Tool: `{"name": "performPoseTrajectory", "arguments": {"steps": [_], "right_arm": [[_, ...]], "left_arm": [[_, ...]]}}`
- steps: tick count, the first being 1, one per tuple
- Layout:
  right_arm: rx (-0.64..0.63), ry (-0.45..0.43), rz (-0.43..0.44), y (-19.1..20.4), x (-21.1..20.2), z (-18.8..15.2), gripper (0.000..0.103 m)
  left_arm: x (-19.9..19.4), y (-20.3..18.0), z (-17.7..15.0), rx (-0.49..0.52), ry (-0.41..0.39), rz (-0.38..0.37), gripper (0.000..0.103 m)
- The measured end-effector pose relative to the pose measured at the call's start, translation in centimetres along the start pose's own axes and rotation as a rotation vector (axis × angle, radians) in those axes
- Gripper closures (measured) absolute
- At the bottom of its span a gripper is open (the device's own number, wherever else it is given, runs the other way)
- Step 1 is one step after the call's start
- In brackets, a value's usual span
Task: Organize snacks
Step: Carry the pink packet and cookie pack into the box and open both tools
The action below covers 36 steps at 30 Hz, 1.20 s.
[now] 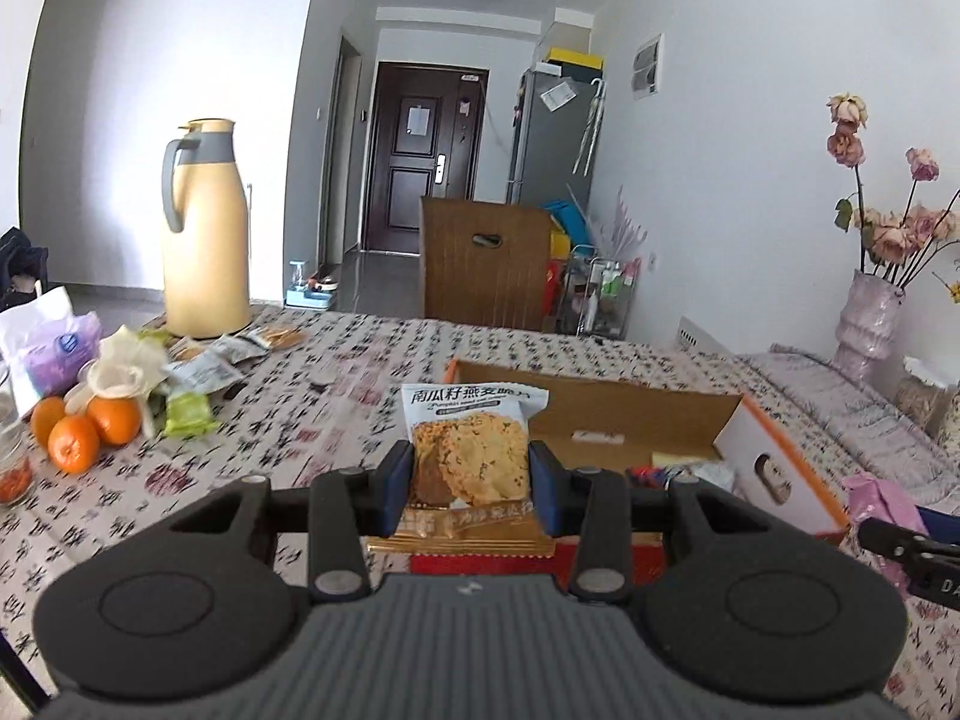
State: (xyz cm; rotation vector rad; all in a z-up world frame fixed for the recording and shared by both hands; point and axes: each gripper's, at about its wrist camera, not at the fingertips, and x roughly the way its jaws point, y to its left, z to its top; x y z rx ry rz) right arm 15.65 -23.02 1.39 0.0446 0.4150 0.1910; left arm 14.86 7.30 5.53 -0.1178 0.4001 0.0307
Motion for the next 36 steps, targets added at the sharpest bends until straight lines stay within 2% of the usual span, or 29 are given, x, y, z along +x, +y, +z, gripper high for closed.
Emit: {"name": "performPoseTrajectory", "arguments": {"steps": [11,19,28,36], "right_arm": [[-0.015,-0.059,0.057,1.7,3.5,4.0,0.042],[-0.036,-0.065,0.09,3.2,7.4,6.1,0.042],[-0.063,-0.032,0.092,4.3,10.7,4.8,0.042],[-0.075,0.047,0.084,4.5,12.1,3.8,0.042]], "left_arm": [[3.3,-3.0,2.6,0.018,-0.032,0.0,0.062],[6.5,-3.8,3.5,0.015,-0.029,0.019,0.062],[10.2,-2.9,1.8,-0.023,0.002,0.046,0.062],[11.3,-2.0,0.7,-0.032,0.039,0.02,0.061]]}}
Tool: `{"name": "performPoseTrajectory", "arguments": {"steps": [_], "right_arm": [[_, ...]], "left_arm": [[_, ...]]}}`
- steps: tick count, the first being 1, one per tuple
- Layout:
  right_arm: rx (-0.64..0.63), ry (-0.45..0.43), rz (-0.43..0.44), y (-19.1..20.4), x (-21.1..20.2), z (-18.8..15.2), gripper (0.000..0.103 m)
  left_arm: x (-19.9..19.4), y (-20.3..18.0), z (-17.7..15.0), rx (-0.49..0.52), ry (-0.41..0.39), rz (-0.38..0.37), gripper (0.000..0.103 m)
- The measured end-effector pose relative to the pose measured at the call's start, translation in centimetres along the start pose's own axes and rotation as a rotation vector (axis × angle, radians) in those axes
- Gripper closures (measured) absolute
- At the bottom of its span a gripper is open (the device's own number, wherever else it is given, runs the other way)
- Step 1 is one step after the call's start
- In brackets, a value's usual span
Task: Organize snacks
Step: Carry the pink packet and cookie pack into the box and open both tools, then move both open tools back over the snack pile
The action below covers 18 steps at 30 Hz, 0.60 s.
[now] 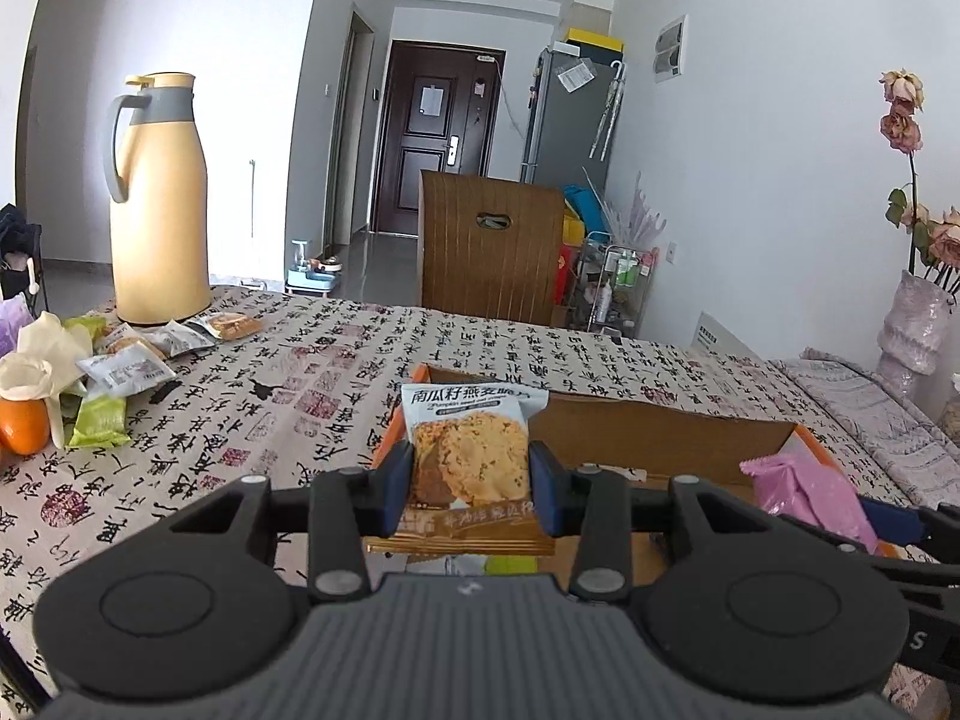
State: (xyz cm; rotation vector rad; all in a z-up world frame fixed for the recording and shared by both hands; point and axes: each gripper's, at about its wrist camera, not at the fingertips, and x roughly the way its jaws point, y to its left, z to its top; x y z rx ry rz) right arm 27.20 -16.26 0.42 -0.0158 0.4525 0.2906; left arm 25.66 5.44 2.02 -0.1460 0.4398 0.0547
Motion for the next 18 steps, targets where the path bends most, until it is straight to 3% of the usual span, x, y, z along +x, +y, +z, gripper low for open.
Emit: {"name": "performPoseTrajectory", "arguments": {"steps": [4,6,8,9,11,18], "right_arm": [[0.016,0.02,-0.019,-0.3,0.2,-0.4,0.042],[0.029,0.022,-0.028,-0.5,0.2,-0.5,0.03],[0.04,0.023,-0.042,-0.7,0.1,-0.6,0.014],[0.046,0.022,-0.046,-0.9,0.1,-0.6,0.006],[0.063,0.019,-0.053,-1.1,0.0,-0.6,0.0],[0.095,0.021,-0.062,-1.9,0.2,-0.6,0.0]], "left_arm": [[-0.1,-0.3,-0.4,0.009,-0.001,-0.004,0.06],[-0.5,-0.3,-0.4,0.011,-0.019,-0.004,0.05],[-1.0,-0.3,-0.4,0.002,-0.046,0.016,0.008],[-1.3,-0.3,-0.5,-0.004,-0.067,0.039,0.0],[-1.8,-0.2,-0.4,-0.017,-0.095,0.049,0.0],[-1.6,0.2,-0.2,-0.042,-0.07,0.038,0.0]]}}
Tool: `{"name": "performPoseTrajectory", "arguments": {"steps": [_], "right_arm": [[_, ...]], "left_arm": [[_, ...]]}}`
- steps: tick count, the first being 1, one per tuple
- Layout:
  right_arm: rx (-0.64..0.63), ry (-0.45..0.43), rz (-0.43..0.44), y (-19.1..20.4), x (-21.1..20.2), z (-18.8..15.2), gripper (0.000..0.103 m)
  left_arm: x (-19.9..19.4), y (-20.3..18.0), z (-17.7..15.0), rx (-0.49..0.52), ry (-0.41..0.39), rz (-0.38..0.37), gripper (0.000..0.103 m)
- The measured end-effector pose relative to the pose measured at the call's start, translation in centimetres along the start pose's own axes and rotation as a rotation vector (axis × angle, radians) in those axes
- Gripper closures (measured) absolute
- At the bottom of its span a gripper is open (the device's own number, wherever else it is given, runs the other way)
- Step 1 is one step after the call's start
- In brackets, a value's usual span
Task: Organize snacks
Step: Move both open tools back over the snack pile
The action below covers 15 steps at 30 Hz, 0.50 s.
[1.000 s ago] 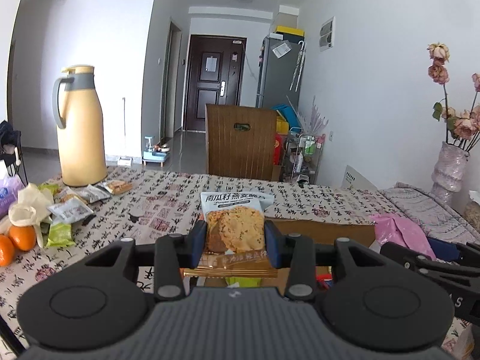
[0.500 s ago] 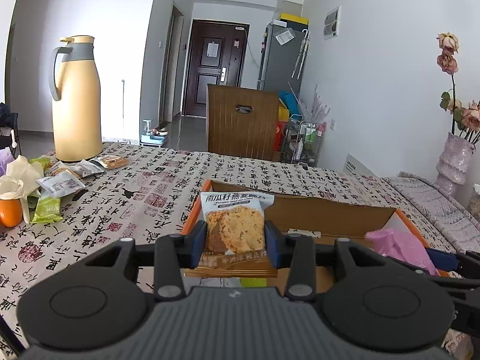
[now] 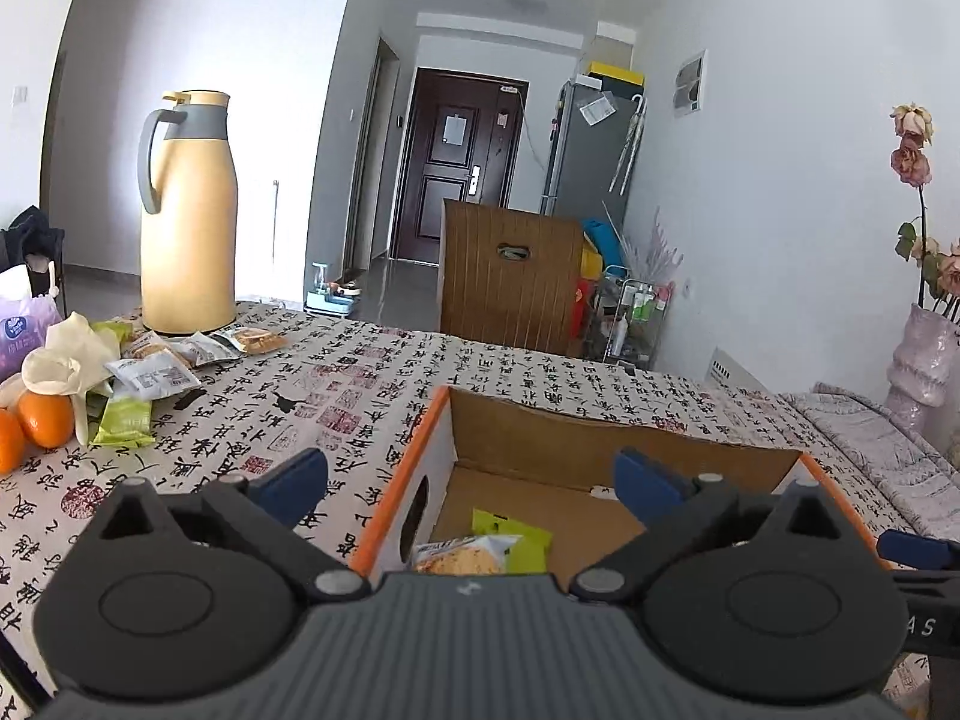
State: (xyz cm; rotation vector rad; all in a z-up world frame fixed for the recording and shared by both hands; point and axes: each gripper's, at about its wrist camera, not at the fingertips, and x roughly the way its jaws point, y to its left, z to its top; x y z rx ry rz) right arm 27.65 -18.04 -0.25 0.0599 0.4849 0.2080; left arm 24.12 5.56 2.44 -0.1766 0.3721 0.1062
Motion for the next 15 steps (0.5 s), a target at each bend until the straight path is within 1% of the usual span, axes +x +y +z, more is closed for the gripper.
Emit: {"name": "performPoseTrajectory", "arguments": {"steps": [6,9,15], "right_arm": [[-0.002,-0.006,0.001,0.0,-0.1,0.2,0.0],[-0.005,-0.014,-0.001,0.0,-0.2,0.3,0.0],[-0.007,-0.046,-0.006,0.1,-1.2,1.1,0.0]], "left_arm": [[-0.5,-0.2,0.2,-0.002,-0.002,-0.001,0.0],[-1.1,-0.1,0.5,-0.007,-0.017,-0.009,0.0],[-2.2,-0.6,1.1,-0.007,-0.025,-0.023,0.0]]}}
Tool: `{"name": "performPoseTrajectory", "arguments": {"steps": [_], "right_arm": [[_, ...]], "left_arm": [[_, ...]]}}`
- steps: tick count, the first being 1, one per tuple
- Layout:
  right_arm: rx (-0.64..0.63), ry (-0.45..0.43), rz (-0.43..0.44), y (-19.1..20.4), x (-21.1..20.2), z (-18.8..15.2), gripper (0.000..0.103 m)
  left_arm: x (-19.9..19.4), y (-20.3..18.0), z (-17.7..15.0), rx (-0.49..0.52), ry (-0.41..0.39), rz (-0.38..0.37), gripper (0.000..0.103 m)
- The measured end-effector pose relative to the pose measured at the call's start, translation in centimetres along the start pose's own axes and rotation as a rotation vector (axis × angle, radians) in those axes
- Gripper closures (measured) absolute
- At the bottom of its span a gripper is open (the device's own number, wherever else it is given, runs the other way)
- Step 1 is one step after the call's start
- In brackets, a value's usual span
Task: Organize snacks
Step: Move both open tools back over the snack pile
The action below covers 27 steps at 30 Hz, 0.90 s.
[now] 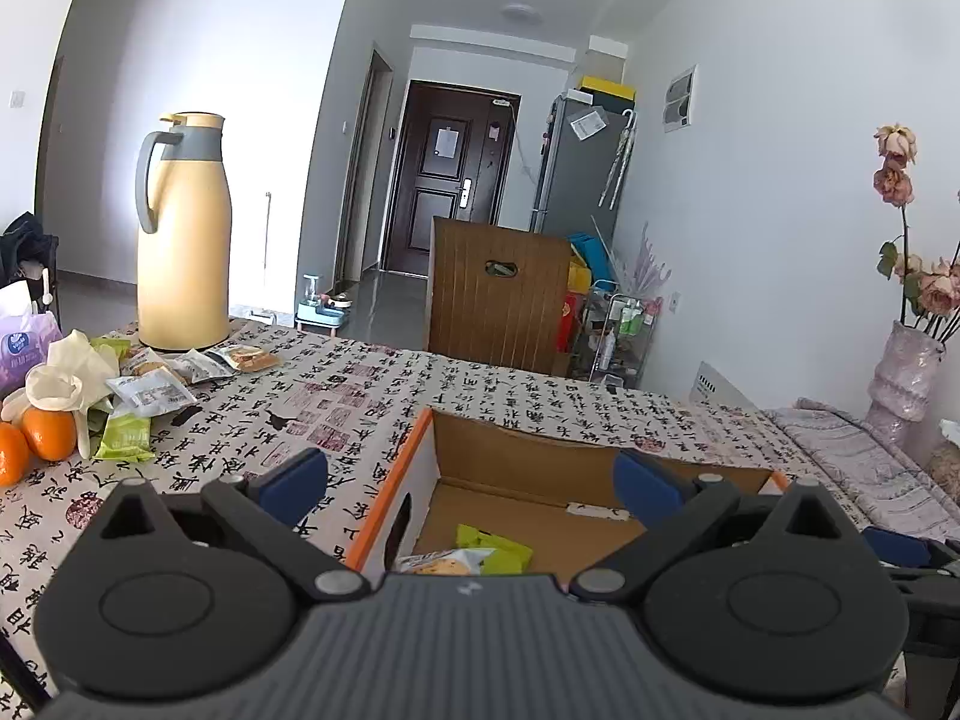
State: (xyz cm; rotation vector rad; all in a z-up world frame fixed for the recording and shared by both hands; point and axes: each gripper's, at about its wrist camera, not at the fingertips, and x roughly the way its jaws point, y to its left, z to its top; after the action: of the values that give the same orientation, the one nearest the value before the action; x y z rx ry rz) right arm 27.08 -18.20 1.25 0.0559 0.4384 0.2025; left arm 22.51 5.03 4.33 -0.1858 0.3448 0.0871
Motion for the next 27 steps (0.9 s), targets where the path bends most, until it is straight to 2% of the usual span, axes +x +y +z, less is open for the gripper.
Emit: {"name": "performPoseTrajectory", "arguments": {"steps": [12,27], "right_arm": [[-0.06,-0.055,-0.038,1.1,-4.3,-0.5,0.0],[-0.165,-0.103,-0.13,2.1,-11.0,-6.3,0.0]], "left_arm": [[-4.0,-0.1,-0.1,0.007,-0.004,-0.018,0.0],[-8.9,0.9,-3.9,0.031,0.052,0.005,0.0]]}}
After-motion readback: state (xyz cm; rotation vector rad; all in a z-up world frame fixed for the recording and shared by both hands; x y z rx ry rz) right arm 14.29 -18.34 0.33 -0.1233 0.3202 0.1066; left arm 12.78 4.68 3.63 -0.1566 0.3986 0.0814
